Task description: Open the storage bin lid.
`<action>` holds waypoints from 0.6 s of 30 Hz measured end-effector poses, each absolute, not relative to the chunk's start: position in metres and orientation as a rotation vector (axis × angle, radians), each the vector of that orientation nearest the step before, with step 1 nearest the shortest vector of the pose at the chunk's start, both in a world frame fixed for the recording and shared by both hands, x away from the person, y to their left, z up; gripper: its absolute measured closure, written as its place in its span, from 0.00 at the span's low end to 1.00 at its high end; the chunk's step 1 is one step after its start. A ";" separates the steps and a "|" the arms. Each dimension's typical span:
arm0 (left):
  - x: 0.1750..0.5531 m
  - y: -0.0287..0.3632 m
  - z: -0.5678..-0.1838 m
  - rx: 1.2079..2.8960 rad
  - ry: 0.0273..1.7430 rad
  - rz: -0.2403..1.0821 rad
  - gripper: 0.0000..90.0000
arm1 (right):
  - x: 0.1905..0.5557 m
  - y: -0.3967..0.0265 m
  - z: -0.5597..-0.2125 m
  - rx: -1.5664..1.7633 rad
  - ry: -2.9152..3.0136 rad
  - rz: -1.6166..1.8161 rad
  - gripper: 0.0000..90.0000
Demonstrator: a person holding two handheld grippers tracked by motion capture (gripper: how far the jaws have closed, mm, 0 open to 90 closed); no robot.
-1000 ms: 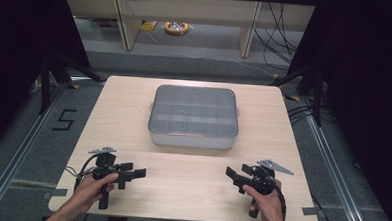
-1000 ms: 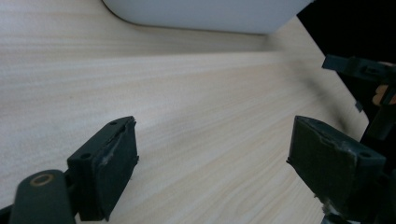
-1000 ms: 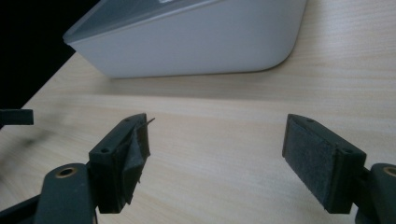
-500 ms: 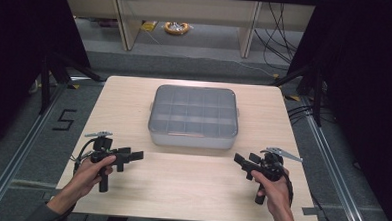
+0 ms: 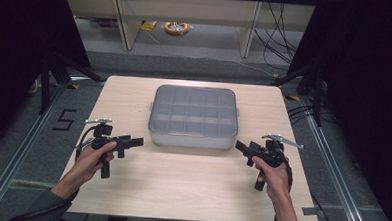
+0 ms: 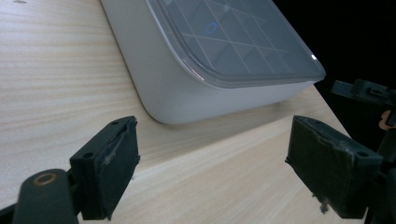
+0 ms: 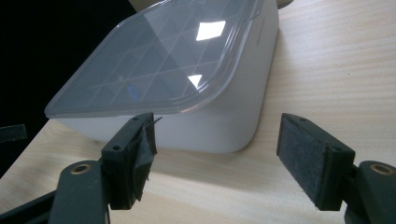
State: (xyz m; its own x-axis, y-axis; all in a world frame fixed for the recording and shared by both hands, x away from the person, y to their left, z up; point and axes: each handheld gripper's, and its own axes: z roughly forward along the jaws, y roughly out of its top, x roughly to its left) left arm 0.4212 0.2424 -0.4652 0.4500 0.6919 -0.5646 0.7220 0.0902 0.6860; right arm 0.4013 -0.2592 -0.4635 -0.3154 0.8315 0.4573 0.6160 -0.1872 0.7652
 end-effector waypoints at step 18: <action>0.469 0.233 -0.448 1.597 1.268 0.022 0.19 | 0.446 -0.266 -0.451 1.730 1.817 1.516 0.35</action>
